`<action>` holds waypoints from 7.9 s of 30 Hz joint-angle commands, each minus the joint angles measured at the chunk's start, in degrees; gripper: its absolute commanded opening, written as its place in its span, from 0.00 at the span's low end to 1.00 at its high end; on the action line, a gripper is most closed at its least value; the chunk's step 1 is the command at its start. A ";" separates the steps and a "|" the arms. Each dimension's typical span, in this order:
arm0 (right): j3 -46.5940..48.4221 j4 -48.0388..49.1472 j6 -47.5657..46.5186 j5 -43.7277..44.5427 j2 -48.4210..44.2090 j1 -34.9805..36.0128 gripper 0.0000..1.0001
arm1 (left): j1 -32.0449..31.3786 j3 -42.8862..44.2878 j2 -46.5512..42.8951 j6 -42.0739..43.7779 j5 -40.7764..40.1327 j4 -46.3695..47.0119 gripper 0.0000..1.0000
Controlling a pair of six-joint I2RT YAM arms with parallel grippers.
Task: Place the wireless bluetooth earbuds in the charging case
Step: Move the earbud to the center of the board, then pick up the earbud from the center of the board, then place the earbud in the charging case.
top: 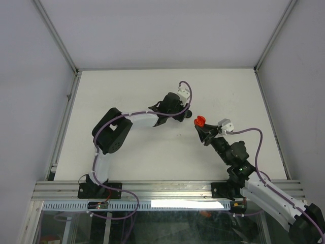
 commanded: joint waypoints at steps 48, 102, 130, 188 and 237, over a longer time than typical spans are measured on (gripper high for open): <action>1.44 3.42 0.75 -4.55 3.56 -0.10 0.00 | 0.28 -19.13 -20.00 -27.34 -3.77 -23.38 0.22; 1.36 5.96 2.06 -8.10 8.11 -0.08 0.00 | -2.12 -11.49 -17.94 -25.27 -9.39 -35.33 0.29; 2.06 4.87 1.76 -8.42 7.79 -0.03 0.00 | -5.24 -4.33 -11.11 -23.93 -12.15 -46.30 0.28; 8.16 35.14 5.06 -25.65 32.19 0.00 0.00 | -2.41 -23.53 -55.85 -19.57 7.26 -4.50 0.07; 10.13 41.98 8.39 -26.81 31.40 0.70 0.00 | -6.59 -34.73 -54.64 -19.52 6.23 19.30 0.07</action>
